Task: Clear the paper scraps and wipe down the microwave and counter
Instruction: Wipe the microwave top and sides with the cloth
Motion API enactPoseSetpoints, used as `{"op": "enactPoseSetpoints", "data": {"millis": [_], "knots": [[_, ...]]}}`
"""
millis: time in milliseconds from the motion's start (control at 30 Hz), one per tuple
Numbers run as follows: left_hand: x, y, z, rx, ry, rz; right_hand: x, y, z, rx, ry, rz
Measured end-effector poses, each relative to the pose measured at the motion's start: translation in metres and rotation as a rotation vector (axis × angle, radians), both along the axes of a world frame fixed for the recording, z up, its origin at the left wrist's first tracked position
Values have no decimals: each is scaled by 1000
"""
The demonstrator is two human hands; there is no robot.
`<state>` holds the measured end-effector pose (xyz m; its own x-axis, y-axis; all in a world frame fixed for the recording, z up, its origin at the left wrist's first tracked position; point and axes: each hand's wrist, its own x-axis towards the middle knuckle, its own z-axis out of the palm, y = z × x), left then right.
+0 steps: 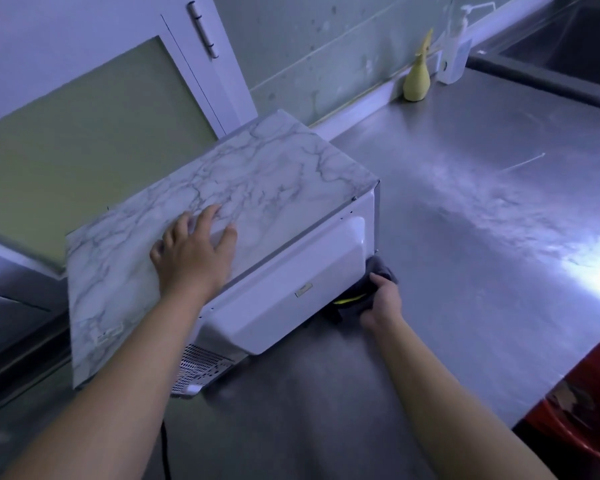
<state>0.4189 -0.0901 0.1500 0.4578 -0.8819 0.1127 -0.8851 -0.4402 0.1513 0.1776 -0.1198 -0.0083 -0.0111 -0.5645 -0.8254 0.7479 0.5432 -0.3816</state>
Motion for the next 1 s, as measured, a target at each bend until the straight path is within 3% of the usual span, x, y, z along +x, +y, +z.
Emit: {"op": "enactPoseSetpoints", "data": {"millis": [100,167,233,400,500,600,633,700,800,867,1000], "knots": [[-2,1,0,5,0,6,-27,-20,16,-55,182,47],[-5,0,1,3,-1,2,-45,-24,32,-204,378,77],[-7,-1,1,4,4,0,-58,-15,53,-432,572,127],[-8,-6,2,-6,20,5,-48,25,91,-1262,1083,81],[-9,-5,1,3,15,7,-14,50,95,-1486,1351,342],[-7,-2,0,-25,4,11,8,62,83,-1534,1477,872],[-6,-1,0,-32,3,17,9,64,77,-1538,1467,958],[-4,-1,-1,-46,1,20,7,63,73,-1566,1320,895],[-3,-5,0,-60,5,20,18,58,81,-1425,1113,578],[-2,-1,-2,-40,12,35,34,62,85,-1306,1137,413],[-6,4,-3,-42,10,44,51,68,92,-1075,1070,339]]}}
